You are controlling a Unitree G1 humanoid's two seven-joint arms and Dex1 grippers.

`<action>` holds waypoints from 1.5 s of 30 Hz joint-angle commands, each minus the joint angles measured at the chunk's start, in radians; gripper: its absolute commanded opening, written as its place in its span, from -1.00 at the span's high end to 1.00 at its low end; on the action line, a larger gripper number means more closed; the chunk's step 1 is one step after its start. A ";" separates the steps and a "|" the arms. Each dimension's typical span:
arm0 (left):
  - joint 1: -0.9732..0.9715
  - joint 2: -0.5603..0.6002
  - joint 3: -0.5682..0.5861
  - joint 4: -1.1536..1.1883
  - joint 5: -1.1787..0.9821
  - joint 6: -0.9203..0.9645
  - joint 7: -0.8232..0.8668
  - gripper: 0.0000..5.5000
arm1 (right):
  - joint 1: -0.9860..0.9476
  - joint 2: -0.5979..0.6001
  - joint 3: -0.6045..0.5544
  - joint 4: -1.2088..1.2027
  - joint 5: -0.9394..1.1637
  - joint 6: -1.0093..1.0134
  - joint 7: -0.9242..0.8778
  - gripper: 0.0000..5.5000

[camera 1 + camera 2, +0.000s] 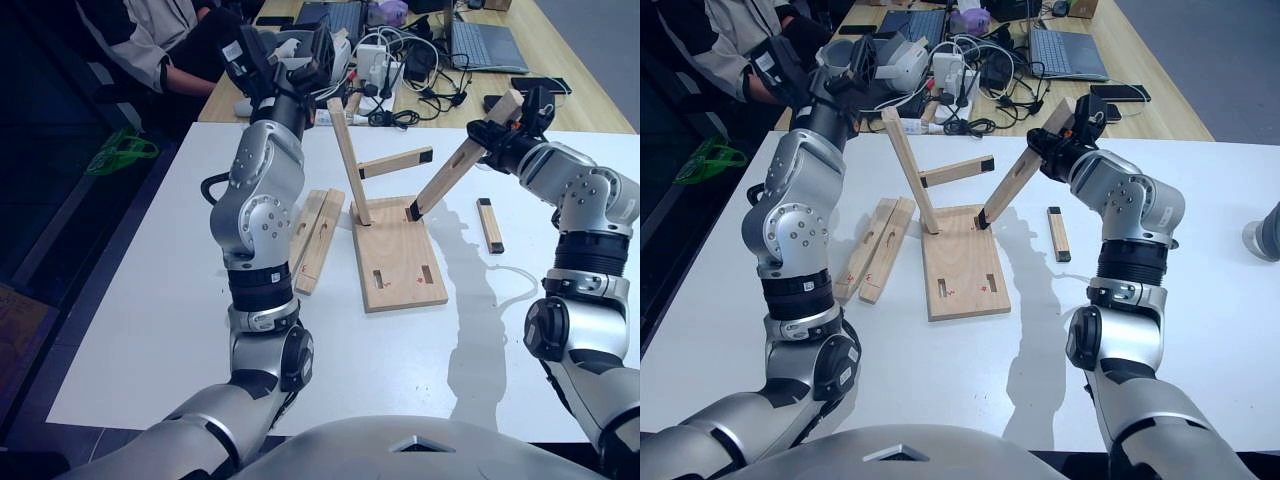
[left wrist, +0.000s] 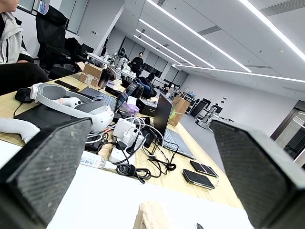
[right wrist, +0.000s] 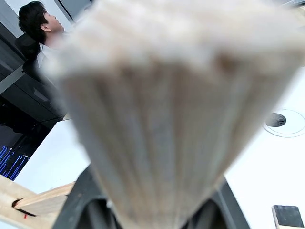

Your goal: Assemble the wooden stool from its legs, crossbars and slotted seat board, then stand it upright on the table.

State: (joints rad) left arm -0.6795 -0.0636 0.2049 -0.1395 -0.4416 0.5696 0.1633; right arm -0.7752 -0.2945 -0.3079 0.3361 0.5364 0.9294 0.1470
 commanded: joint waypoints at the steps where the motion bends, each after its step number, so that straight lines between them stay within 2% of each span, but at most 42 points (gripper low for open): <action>1: -0.014 0.016 -0.006 0.010 0.014 0.001 -0.004 -0.68 | 0.062 0.020 0.037 0.077 -0.055 0.032 -0.030 0.64; 12: -0.062 0.040 -0.006 0.052 0.015 -0.012 -0.028 -0.68 | -0.034 0.049 0.038 0.176 -0.063 -0.081 -0.024 0.64; 20: -0.104 0.040 -0.010 0.095 0.019 -0.029 -0.045 -0.68 | -0.019 0.057 0.039 0.194 -0.073 -0.094 -0.029 0.64; 28: -0.153 0.058 0.020 0.158 0.016 -0.046 -0.045 -0.68 | -0.115 0.083 0.036 0.323 -0.093 -0.162 -0.030 0.64; 45: -0.131 0.030 0.002 0.129 0.024 -0.047 -0.035 -0.68 | -0.046 0.080 0.066 0.257 -0.098 -0.132 -0.029 0.64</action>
State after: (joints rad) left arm -0.8108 -0.0383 0.2105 0.0000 -0.4230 0.5130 0.1241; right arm -0.8829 -0.2215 -0.2675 0.5577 0.4826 0.7395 0.1395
